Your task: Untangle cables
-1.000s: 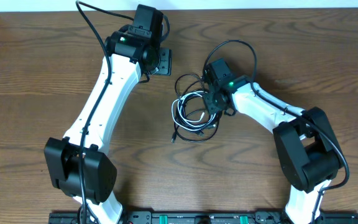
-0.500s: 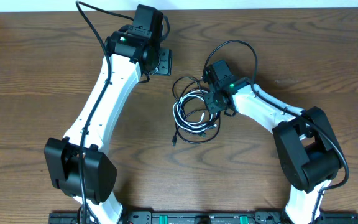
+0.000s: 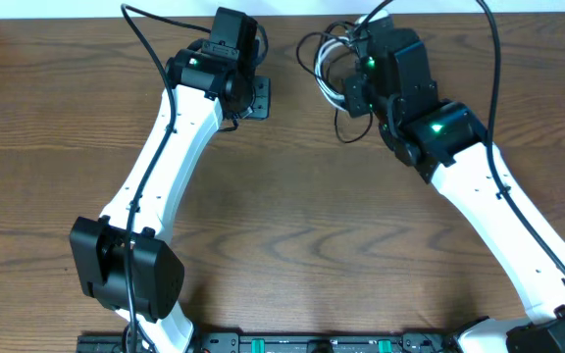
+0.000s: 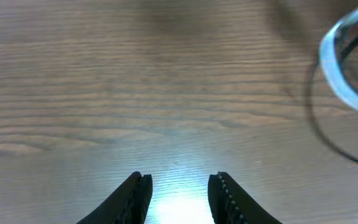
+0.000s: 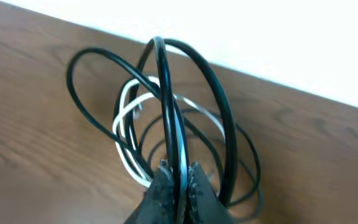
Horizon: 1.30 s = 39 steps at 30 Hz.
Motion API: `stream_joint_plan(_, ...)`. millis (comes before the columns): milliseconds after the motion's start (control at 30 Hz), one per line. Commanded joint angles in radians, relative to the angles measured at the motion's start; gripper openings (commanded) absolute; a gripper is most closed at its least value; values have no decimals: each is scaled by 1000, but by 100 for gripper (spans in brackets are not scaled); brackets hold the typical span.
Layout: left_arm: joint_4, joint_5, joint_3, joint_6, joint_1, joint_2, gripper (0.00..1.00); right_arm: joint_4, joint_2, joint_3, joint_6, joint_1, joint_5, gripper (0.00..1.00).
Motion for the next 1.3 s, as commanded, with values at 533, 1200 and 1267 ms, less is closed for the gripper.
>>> stream_joint_plan(533, 388, 217, 13, -5, -56, -50, 23, 13, -46, 6, -19, -2, 21, 1)
stream_joint_plan(1200, 363, 284, 10, 128, -192, -43, 60, 5, -172, 6, -19, 1, -10, 1)
stream_joint_plan(1267, 363, 263, 10, 127, -190, -43, 54, 4, -172, 6, -19, 1, -31, 1)
